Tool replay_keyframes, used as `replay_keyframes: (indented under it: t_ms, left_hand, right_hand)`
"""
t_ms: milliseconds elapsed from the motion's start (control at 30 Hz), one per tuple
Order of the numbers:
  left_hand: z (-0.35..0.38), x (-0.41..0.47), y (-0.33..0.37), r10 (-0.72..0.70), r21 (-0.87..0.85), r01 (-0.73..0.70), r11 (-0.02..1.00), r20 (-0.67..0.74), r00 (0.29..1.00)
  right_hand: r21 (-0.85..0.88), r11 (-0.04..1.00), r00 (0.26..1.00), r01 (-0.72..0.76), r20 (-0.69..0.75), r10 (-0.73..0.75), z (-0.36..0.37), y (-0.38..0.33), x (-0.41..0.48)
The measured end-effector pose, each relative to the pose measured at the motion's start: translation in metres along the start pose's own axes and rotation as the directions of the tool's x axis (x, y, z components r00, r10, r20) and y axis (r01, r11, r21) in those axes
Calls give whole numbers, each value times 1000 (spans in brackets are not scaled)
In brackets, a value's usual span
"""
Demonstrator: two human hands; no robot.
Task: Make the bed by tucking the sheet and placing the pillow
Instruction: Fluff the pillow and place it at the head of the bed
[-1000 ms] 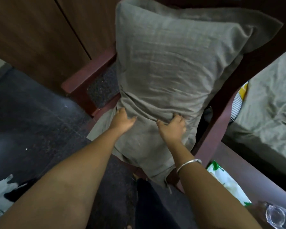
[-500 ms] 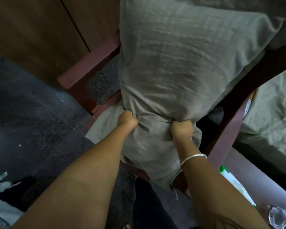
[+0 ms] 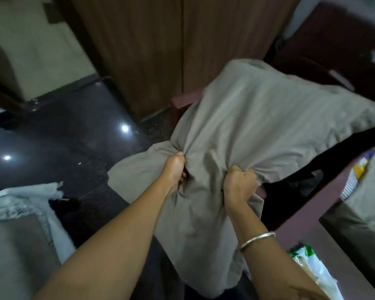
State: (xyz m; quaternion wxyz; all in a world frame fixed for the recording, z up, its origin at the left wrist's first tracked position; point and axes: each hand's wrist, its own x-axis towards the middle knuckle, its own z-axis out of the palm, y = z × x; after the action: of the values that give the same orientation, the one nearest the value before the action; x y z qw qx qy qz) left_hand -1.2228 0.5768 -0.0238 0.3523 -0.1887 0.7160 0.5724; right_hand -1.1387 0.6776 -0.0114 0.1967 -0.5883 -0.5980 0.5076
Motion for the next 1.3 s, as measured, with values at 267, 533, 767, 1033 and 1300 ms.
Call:
replay_keyframes:
  t_ms: [267, 533, 767, 1033, 1300]
  left_hand:
    - [-161, -171, -51, 111, -337, -170, 926, -186, 976]
    - [-275, -336, -138, 230, -380, -519, 766, -592, 773]
    - [-311, -472, -206, 94, -280, -707, 649, -893, 440]
    - [-268, -620, -314, -251, -203, -750, 630, -967, 51]
    - [-184, -747, -451, -505, -130, -834, 536, -841, -193]
  right_hand:
    - [20, 957, 898, 289, 342, -278, -28, -12, -202]
    - [141, 796, 543, 588, 661, -518, -54, -19, -385]
    - [447, 597, 35, 667, 781, -623, -103, 3, -509]
    - [664, 477, -459, 576, 745, -484, -211, 79, -610]
    - [779, 397, -778, 486, 592, -211, -362, 194, -675]
